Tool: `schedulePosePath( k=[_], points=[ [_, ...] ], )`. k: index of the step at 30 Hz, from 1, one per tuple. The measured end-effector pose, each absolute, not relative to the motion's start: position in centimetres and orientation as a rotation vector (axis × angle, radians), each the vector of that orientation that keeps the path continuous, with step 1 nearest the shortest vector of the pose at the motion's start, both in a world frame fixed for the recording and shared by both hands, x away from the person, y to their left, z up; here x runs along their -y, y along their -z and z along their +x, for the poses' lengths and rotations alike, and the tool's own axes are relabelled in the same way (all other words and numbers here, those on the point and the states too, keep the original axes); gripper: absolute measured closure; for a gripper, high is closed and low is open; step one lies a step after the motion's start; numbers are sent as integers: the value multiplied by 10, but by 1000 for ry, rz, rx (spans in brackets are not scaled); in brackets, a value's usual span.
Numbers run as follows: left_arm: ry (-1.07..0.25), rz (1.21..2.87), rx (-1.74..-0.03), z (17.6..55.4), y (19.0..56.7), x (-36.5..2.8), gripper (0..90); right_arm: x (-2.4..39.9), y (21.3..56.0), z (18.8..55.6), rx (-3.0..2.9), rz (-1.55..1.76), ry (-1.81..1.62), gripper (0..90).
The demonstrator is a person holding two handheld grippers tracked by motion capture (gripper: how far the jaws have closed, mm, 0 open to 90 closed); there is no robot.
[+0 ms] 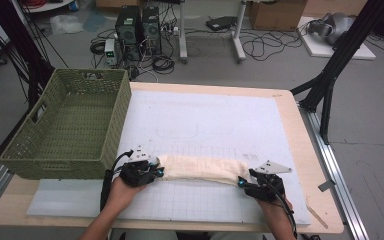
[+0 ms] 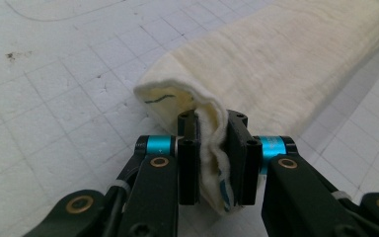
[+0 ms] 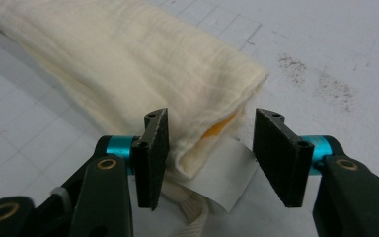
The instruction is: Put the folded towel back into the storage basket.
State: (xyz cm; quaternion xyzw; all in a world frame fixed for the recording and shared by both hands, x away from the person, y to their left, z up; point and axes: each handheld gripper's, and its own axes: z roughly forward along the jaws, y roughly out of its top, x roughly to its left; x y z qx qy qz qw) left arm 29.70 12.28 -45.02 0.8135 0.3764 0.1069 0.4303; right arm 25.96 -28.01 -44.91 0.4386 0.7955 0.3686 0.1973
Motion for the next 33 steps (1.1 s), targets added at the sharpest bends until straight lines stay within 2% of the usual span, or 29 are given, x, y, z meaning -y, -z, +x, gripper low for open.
schedulePosePath(
  k=[8,10,13,21,33],
  points=[
    [-270,2025,-938,297,451,-123,767,279,452,258,-2242,1271,-1109,657],
    [-270,2025,-940,297,451,-122,767,278,451,258,-2263,1253,-1123,739],
    [-269,2022,-938,297,451,-122,770,277,451,258,-2279,1240,-1129,785],
    [-285,2003,-924,295,444,-123,816,275,445,260,-2307,1196,-1084,812],
    [-321,1893,-858,290,422,-129,821,282,428,258,-2231,1176,-1115,813]
  ],
)
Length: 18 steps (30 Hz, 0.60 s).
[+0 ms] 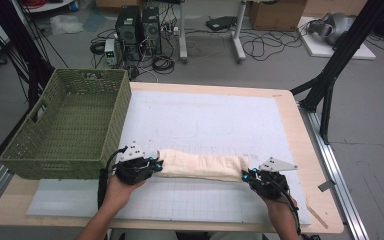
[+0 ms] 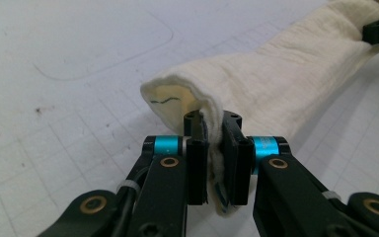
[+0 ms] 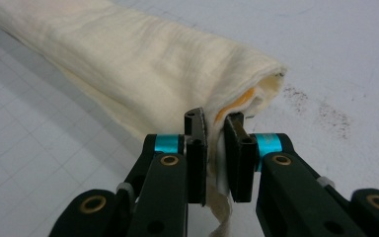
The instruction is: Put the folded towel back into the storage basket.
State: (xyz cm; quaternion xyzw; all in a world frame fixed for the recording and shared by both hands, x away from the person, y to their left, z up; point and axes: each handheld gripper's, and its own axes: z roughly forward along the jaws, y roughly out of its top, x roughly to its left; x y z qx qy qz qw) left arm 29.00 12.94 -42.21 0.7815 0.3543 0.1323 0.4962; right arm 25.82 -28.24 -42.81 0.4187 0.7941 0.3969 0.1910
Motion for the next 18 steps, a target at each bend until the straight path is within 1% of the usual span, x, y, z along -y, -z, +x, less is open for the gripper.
schedulePosePath(
  k=[10,18],
  points=[
    [-377,1832,-806,286,397,-136,820,281,407,261,-2190,1109,-1129,812],
    [-437,1804,-774,277,373,-152,820,271,380,277,-2170,1033,-1184,812]
  ],
)
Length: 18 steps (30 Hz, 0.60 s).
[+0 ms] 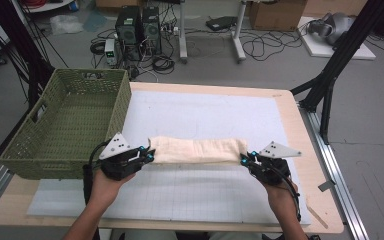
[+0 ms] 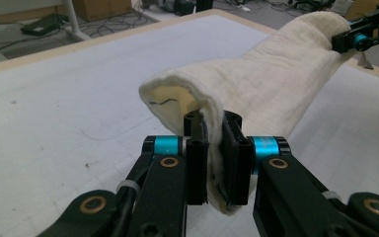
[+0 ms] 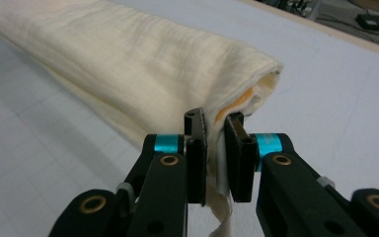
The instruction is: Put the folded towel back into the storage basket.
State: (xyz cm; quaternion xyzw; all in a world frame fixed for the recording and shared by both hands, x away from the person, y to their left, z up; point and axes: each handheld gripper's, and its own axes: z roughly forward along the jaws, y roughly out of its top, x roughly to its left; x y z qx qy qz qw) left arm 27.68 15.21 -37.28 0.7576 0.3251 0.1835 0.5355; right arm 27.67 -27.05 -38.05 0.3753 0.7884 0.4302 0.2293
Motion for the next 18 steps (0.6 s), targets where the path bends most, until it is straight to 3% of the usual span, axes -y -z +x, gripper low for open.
schedulePosePath(
  k=[18],
  points=[
    [-616,1727,-768,253,321,-205,820,203,316,347,-2177,852,-1246,816]
  ],
)
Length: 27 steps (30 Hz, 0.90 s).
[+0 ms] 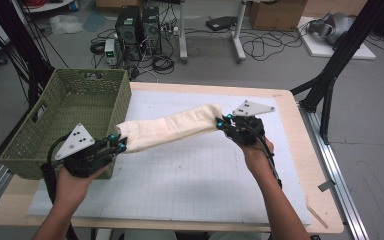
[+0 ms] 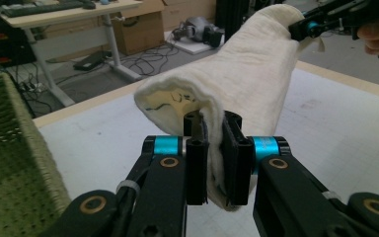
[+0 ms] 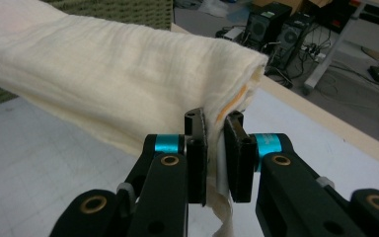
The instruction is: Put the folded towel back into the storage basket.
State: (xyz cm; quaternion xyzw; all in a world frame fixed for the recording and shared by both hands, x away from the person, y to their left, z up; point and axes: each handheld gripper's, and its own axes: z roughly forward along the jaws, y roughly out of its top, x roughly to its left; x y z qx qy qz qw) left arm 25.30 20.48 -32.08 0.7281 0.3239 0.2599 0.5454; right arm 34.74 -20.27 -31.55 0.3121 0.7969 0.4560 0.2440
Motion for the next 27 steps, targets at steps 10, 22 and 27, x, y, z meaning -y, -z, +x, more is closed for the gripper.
schedulePosePath(
  k=[10,22,27],
  points=[
    [-673,1695,-792,242,311,-233,820,152,289,382,-2196,763,-1238,816],
    [-742,1637,-852,233,305,-275,820,80,266,419,-2221,664,-1224,816],
    [-786,1623,-879,227,304,-294,820,47,262,431,-2250,627,-1227,816]
  ],
)
